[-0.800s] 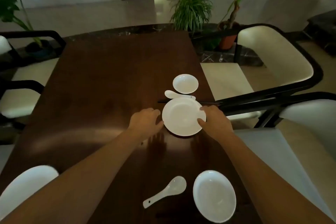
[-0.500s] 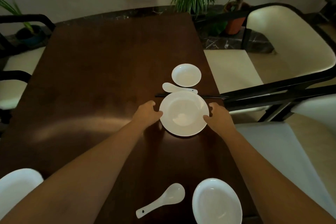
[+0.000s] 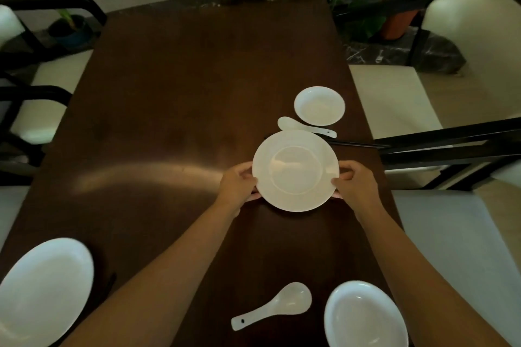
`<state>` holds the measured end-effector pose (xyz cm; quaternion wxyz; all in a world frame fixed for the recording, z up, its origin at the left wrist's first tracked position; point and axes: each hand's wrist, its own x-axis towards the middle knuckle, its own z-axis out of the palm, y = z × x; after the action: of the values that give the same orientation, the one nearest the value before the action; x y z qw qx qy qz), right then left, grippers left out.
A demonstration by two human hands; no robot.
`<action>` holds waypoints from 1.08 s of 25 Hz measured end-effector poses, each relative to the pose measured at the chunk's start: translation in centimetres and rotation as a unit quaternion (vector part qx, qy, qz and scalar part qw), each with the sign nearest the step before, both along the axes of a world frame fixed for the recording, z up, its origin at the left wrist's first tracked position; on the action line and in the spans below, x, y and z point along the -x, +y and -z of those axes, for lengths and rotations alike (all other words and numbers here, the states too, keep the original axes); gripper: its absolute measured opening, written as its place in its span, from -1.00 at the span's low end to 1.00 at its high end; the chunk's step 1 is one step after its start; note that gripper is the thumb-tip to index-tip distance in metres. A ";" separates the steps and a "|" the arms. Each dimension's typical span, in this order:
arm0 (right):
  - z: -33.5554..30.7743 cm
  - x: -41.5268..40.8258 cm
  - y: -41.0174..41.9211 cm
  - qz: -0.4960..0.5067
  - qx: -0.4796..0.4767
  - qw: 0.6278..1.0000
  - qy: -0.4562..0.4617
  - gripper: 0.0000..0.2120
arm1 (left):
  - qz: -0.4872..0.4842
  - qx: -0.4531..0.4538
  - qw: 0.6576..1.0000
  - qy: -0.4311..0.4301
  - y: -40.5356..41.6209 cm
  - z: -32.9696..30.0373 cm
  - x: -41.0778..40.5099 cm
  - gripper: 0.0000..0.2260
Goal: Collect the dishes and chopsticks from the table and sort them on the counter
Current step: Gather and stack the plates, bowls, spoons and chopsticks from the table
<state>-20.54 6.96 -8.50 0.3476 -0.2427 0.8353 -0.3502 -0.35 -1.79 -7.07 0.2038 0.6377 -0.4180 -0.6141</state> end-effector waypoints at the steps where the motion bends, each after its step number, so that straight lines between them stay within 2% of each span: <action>1: -0.3 -1.0 -0.3 -0.011 0.006 1.000 -0.019 -0.71 | -0.016 0.006 1.000 0.007 0.4 -0.3 -1.6 -0.67; 5: -1.2 -7.0 -1.9 -0.078 0.010 0.988 -0.131 -0.70 | -0.114 0.004 0.993 0.015 2.7 -0.8 -9.3 -0.68; 9: -1.2 -12.5 -1.6 -0.144 0.026 0.973 -0.181 -0.69 | -0.171 -0.012 0.985 0.013 5.6 -0.6 -15.4 -0.68; 13: -1.0 -15.1 -0.5 -0.153 0.016 0.967 -0.204 -0.70 | -0.189 -0.027 0.981 0.039 8.0 -0.4 -18.3 -0.66; 17: -0.7 -16.3 1.0 -0.158 -0.001 0.967 -0.201 -0.67 | -0.185 -0.033 0.981 0.046 9.8 0.1 -19.5 -0.66; 24: 0.1 -16.9 2.6 -0.172 -0.022 0.974 -0.146 -0.65 | -0.169 -0.030 0.985 0.036 11.2 0.9 -20.0 -0.63; 27: 0.1 -17.1 2.6 -0.202 -0.038 0.975 -0.088 -0.65 | -0.119 0.000 0.992 -0.042 11.5 1.1 -20.1 -0.65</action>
<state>-3.47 9.54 -8.63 0.4923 -0.3614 0.7477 -0.2609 19.74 9.69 -8.18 0.2578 0.7083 -0.3476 -0.5577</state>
